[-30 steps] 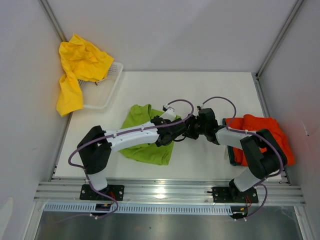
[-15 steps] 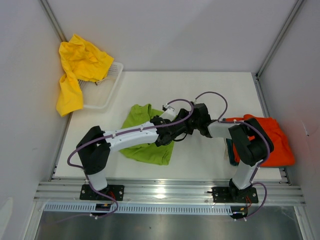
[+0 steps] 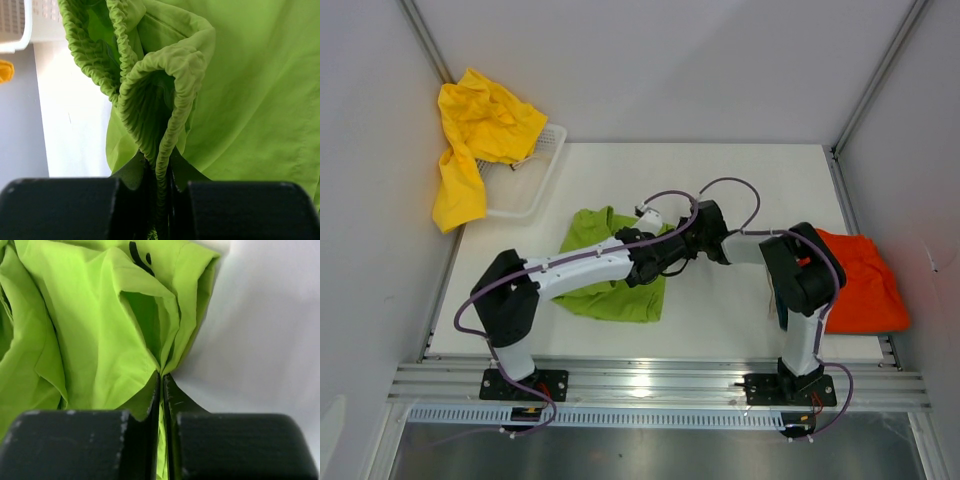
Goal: Fold and stack the shorts
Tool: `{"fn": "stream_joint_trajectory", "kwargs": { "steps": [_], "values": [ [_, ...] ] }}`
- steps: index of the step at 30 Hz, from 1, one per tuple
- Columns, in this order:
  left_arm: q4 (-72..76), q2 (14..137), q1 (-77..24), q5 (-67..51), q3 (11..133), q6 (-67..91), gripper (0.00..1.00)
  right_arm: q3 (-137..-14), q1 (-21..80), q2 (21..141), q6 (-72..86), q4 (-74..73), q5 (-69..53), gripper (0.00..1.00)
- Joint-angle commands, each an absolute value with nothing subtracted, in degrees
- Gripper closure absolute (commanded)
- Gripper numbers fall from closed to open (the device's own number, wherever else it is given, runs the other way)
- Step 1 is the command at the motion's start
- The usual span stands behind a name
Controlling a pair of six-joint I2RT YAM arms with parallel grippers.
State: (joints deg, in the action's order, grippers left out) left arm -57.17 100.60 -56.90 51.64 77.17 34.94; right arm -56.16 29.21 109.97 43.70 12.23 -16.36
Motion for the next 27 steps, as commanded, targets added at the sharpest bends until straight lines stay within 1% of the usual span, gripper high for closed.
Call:
{"fn": "stream_joint_trajectory", "kwargs": {
  "steps": [1,5,6,9,12,16,20,27],
  "values": [
    [-59.15,98.09,-53.27,52.12,76.3,40.51,1.0,-63.53,31.2,114.16,40.26,6.07,-14.41,0.97],
    [-60.55,96.33,-50.63,52.64,73.48,44.2,1.0,-72.05,33.92,119.0,38.59,1.86,-15.64,1.0],
    [-62.56,96.07,-49.84,53.52,73.04,46.04,1.0,-75.99,35.4,121.09,38.15,0.89,-15.99,1.0],
    [-61.45,95.45,-49.66,54.23,72.16,44.4,1.0,-80.58,37.26,123.39,37.79,-2.2,-15.82,1.0],
    [-56.79,95.45,-50.79,53.09,71.46,39.66,1.0,-80.59,37.53,123.92,39.46,-0.62,-17.83,1.0],
    [-58.0,98.34,-52.82,56.33,73.12,39.81,1.0,-82.43,37.62,124.89,39.11,-0.79,-19.25,1.0],
    [-58.36,100.81,-53.35,57.22,74.27,39.9,1.0,-82.88,37.36,125.25,38.85,-1.14,-20.39,1.0],
    [-51.07,99.32,-55.11,54.58,71.37,34.19,1.0,-83.23,36.83,125.59,38.32,-1.41,-21.36,1.0]
  ]
}}
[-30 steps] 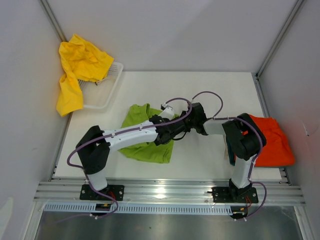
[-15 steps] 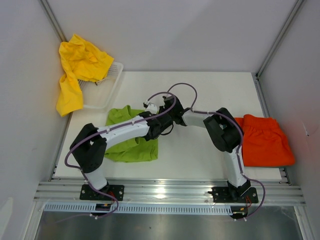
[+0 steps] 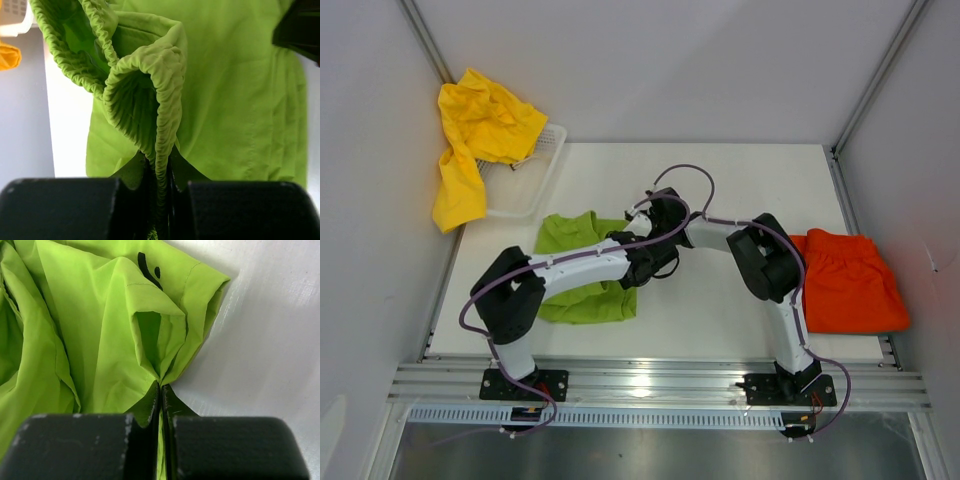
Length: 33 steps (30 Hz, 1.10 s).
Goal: Fold and stack the shorts
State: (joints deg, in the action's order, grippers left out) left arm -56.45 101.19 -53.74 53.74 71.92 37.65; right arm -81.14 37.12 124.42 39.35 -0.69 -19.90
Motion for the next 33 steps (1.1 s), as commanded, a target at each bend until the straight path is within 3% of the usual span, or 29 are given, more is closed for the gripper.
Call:
{"fn": "stream_joint_trajectory", "kwargs": {
  "steps": [1,4,7,10,11,12,13,18,21,22,25,33],
  "values": [
    [-50.54,99.23,-55.37,54.23,71.45,33.49,1.0,-83.32,36.74,125.68,38.32,-1.32,-21.44,1.0],
    [-49.05,99.4,-56.34,53.62,71.8,31.12,0.99,-83.41,36.56,125.77,38.23,-1.32,-21.71,1.0],
    [-47.72,100.19,-56.69,51.33,73.03,28.39,0.89,-83.5,36.47,125.86,38.5,-1.32,-21.88,1.0],
    [-49.3,101.42,-56.69,50.28,75.13,28.21,0.51,-83.32,36.48,125.6,38.5,-1.14,-21.97,0.98],
    [-49.83,101.43,-56.69,50.27,75.41,29.0,0.2,-83.23,36.47,125.6,38.58,-1.14,-21.97,0.96],
    [-50.09,101.08,-56.69,50.1,75.76,29.0,0.07,-83.23,36.47,125.68,38.5,-1.14,-22.06,0.95],
    [-49.66,99.86,-56.69,48.79,75.67,28.66,0.01,-83.23,36.39,125.68,38.5,-1.32,-22.06,0.95],
    [-44.39,91.86,-54.94,39.13,74.89,23.73,0.01,-82.44,35.69,124.9,38.41,-1.23,-22.41,0.8],
    [-42.45,85.71,-49.32,30.61,73.83,23.29,0.01,-80.6,34.89,123.14,38.06,-1.05,-21.98,0.64],
    [-42.8,83.61,-47.48,29.37,72.78,24.42,0.01,-80.16,34.63,122.53,37.8,-1.32,-20.93,0.54],
    [-45.95,82.53,-42.02,30.23,72.68,27.5,0.01,-78.84,33.66,120.06,36.57,-3.07,-18.82,0.41],
    [-34.13,73.67,-27.78,18.29,59.07,32.43,0.01,-72.43,31.2,112.78,36.74,-0.62,-19.86,0.32]
  ]
}}
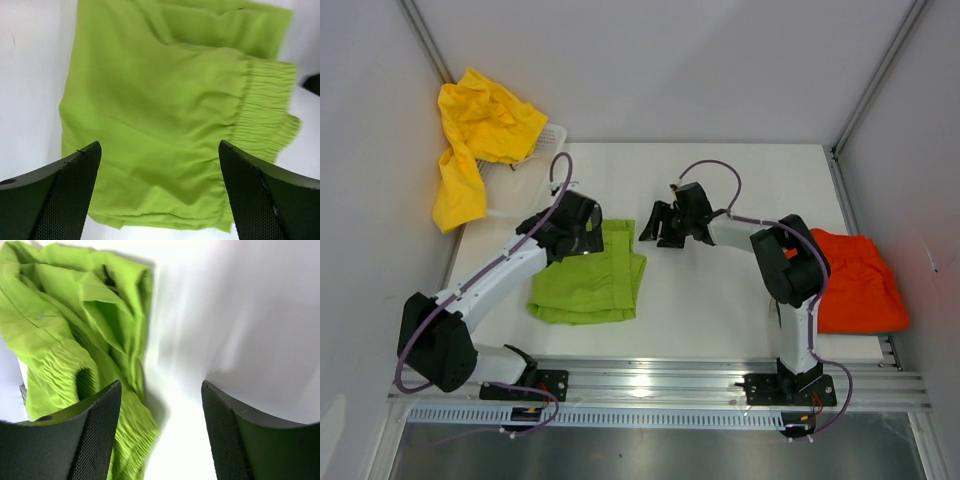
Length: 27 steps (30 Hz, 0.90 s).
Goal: Fold and stack the shorts
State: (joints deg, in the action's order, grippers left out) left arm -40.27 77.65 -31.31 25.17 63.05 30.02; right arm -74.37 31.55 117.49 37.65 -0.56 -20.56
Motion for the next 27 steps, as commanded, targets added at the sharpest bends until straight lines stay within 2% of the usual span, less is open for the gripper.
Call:
{"fn": "stream_joint_trajectory", "kwargs": {
  "steps": [1,9,11,13,16,22,27],
  "values": [
    [-32.88,72.87,-27.34,17.85,56.63,31.82,0.01,-71.12,31.29,112.07,36.83,-0.62,-20.65,0.32],
    [-32.52,76.9,-27.16,16.79,60.03,31.11,0.01,-62.76,31.73,106.09,40.6,7.38,-26.36,0.32],
    [-30.68,77.61,-27.16,14.07,59.85,31.64,0.02,-61.79,32.69,105.64,40.69,7.21,-26.37,0.34],
    [-28.14,77.17,-27.33,10.66,58.63,32.08,0.04,-60.39,33.48,105.56,41.13,8.17,-26.37,0.42],
    [-27.77,77.43,-28.82,10.89,58.71,32.08,0.05,-59.77,34.1,106.17,42.1,10.11,-26.98,0.44],
    [-30.15,81.82,-30.85,12.48,63.8,32.25,0.03,-59.41,34.8,108.28,46.22,15.02,-29.44,0.45],
    [-33.48,90.5,-30.32,12.22,72.67,32.08,0.02,-59.15,34.98,109.42,48.69,17.31,-28.92,0.46]
  ]
}}
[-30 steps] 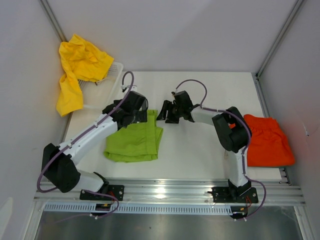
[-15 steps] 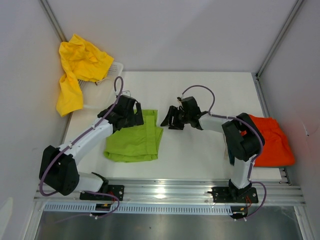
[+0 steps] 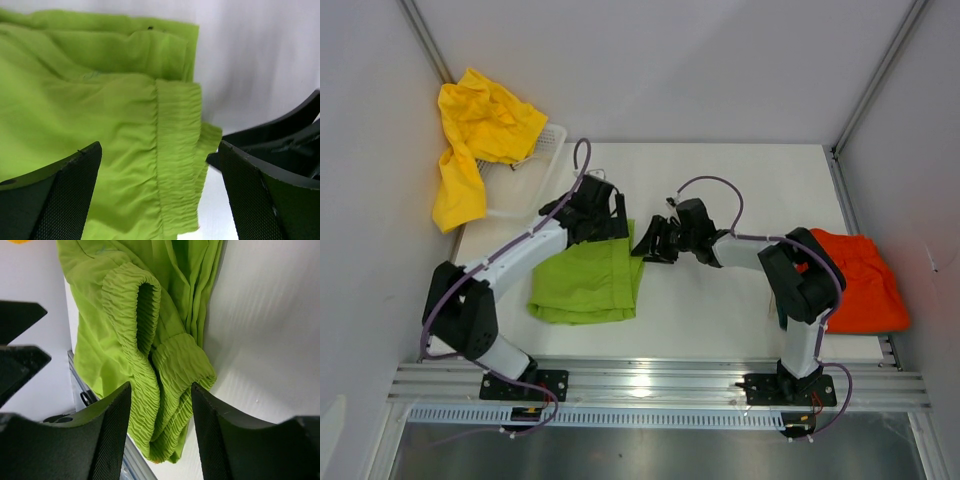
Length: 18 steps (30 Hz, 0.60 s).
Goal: Fold and stack the shorts
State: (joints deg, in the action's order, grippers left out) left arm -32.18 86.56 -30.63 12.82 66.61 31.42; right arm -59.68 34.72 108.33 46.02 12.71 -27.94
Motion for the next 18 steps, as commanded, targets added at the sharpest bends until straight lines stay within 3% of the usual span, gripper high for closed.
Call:
{"fn": "stream_joint_trajectory", "kwargs": {
  "steps": [1,6,12,18],
  "values": [
    [-33.57,91.57,-29.8,11.87,73.29,32.08,0.02,-58.98,35.07,109.68,49.13,17.66,-28.74,0.47],
    [-33.13,96.67,-27.16,6.08,77.25,32.61,0.02,-56.96,34.98,111.18,53.61,23.54,-28.56,0.57],
    [-34.45,102.12,-24.53,1.24,80.59,32.17,0.02,-54.32,35.51,112.59,57.13,30.76,-28.13,0.56],
    [-33.84,105.29,-23.29,-2.55,82.88,29.89,0.12,-51.68,35.6,112.76,58.8,36.65,-26.28,0.66]
  ]
}}
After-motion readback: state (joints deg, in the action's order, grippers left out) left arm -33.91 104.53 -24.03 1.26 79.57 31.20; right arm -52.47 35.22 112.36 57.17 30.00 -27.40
